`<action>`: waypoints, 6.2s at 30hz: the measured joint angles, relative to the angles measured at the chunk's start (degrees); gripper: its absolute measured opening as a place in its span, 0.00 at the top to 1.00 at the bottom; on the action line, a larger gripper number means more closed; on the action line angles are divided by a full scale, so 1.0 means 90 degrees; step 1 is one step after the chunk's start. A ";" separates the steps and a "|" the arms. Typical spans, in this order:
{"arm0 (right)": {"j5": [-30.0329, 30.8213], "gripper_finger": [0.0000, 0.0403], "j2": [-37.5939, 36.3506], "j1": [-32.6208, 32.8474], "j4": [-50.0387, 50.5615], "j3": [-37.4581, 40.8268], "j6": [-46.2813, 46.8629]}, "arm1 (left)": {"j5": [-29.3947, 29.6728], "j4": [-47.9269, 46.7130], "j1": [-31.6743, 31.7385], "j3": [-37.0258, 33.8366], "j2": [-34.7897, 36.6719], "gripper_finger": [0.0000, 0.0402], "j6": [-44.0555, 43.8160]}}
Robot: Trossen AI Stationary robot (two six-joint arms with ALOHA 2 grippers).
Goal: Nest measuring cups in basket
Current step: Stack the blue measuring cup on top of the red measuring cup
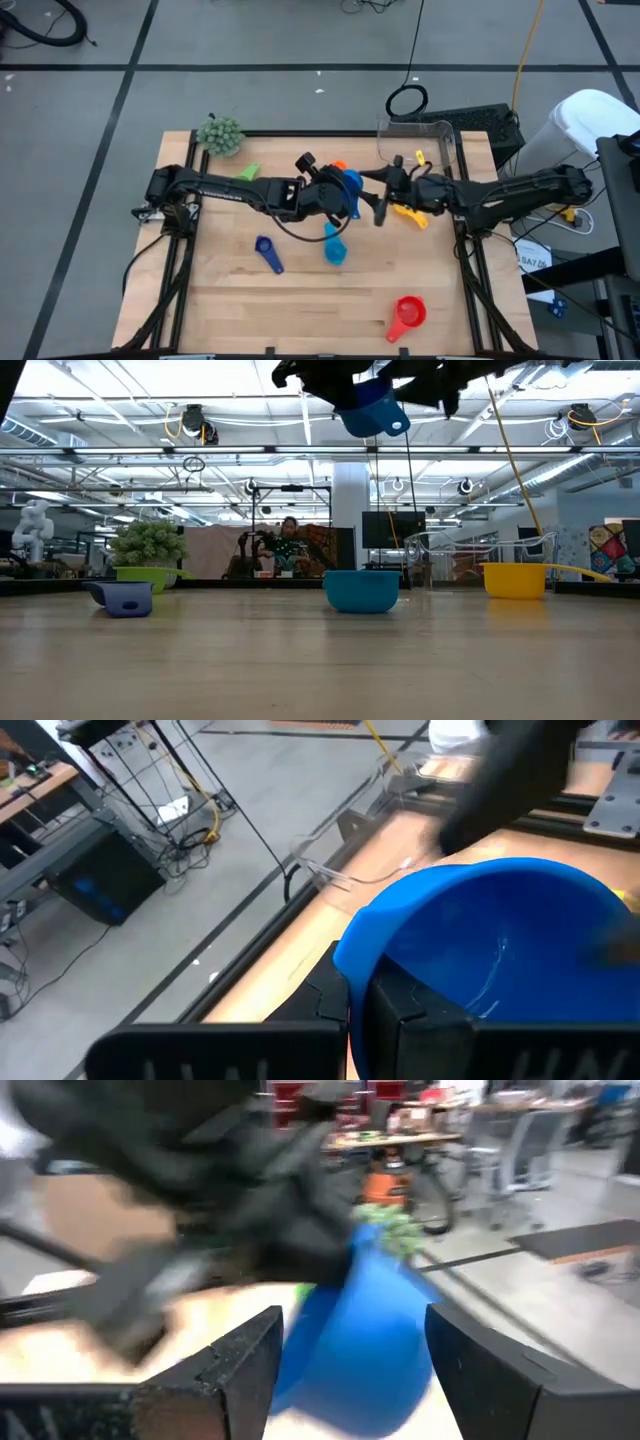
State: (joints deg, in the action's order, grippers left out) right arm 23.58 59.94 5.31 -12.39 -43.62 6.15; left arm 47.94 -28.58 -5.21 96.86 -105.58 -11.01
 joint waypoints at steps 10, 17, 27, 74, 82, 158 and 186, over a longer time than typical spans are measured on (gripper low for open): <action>0.0001 0.42 -0.0753 0.0607 0.1620 0.0013 0.1021 | 0.0178 0.0317 0.0109 0.0005 0.0088 0.99 0.0343; 0.0018 0.42 -0.0375 0.0674 0.1464 0.0281 0.1237 | 0.0107 0.1237 0.0073 0.0005 0.0088 0.98 0.0853; 0.0029 0.45 -0.0218 0.0621 0.0893 0.0282 0.1080 | 0.0010 0.1469 0.0063 0.0000 0.0083 0.97 0.0757; -0.3120 1.00 -0.1874 0.0654 0.0838 0.1297 0.4927 | -0.0133 0.0099 -0.0643 -0.0010 0.1109 0.40 0.2275; -0.2605 1.00 -0.2404 0.2208 0.0685 0.1545 0.5943 | 0.0134 -0.1009 -0.0538 -0.0012 0.1232 0.50 0.1657; 0.1942 1.00 0.3088 0.8490 -0.1235 0.0906 1.0352 | 0.0125 0.2587 -0.2081 -0.0012 0.0080 0.62 -0.1195; 0.0645 1.00 0.3097 0.7712 -0.1211 0.1148 1.0048 | 0.0139 0.2585 -0.2057 -0.0010 0.0083 0.62 -0.1079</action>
State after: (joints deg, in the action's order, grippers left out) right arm 29.38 87.81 74.72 -23.29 -33.29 96.59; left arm 49.19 -5.32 -23.73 96.77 -104.84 -20.71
